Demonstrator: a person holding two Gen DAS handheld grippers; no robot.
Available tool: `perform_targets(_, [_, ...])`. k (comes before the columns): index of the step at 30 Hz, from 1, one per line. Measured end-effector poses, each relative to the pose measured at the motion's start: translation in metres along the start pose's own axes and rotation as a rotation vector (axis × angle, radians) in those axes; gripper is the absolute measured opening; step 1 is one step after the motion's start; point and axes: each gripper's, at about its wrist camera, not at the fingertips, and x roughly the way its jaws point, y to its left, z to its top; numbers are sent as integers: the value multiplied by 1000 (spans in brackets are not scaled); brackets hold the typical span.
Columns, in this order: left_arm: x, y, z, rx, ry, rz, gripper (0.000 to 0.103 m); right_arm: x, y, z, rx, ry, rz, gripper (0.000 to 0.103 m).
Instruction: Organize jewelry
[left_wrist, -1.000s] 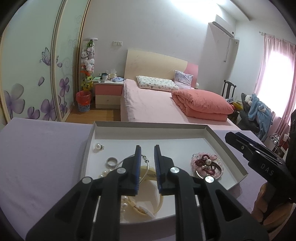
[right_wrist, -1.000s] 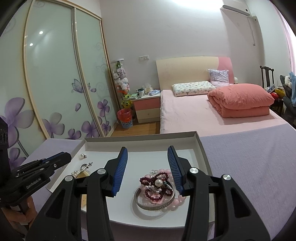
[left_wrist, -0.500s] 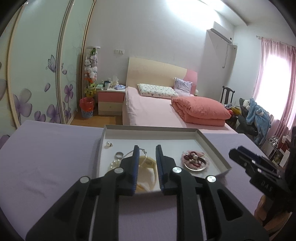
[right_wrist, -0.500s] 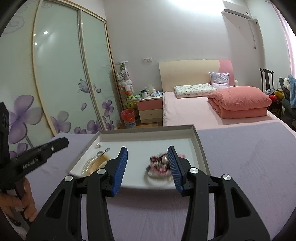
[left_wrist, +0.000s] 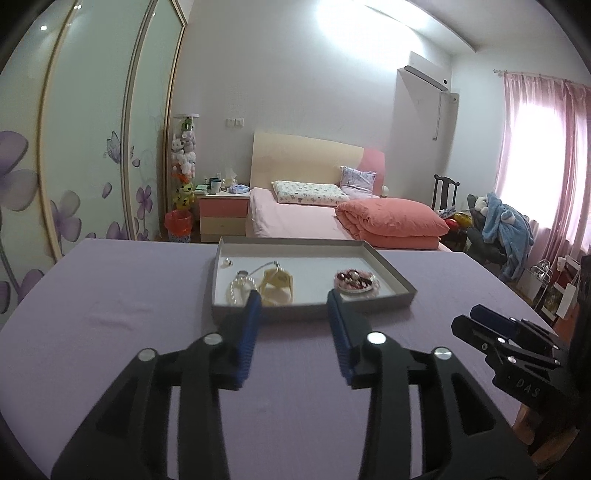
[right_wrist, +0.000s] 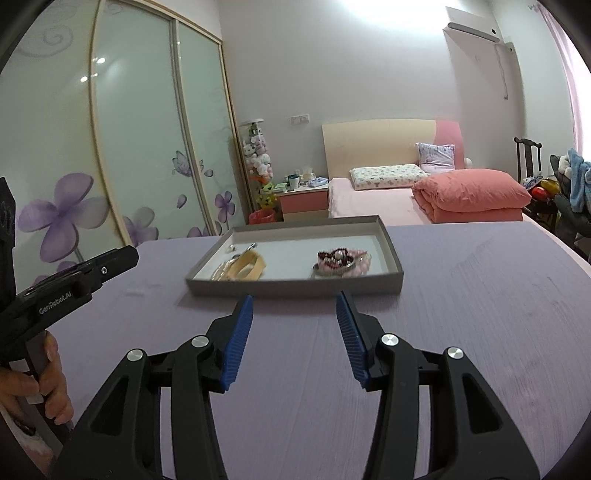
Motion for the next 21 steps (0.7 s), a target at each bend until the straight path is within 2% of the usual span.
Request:
perform_targets(1, [-9,-2,-6,2,-5,6,43,-5,3,-3,-6,-3,-1,50])
perform_targets(6, [-39,-7,-26,23,-32,67,65,-29,8,-17,-22,-33,0,56])
perform_targets(8, [-47,-9,-32,16,-33,79,71,-37,10,-20,-26,-47,-1,59])
perform_targets(16, [-65,-7,-48,-30,-36,95,85,-52,11,-29,-23,-68,15,67])
perform_targets(19, [-69,-6,-51,-29,-37,107,90,-53,14,-33,-38,-68,15,74])
perform_targets(21, [-69,-5,-52,-27,-34,110,93,-55,16,-35,-46,-74,12,84])
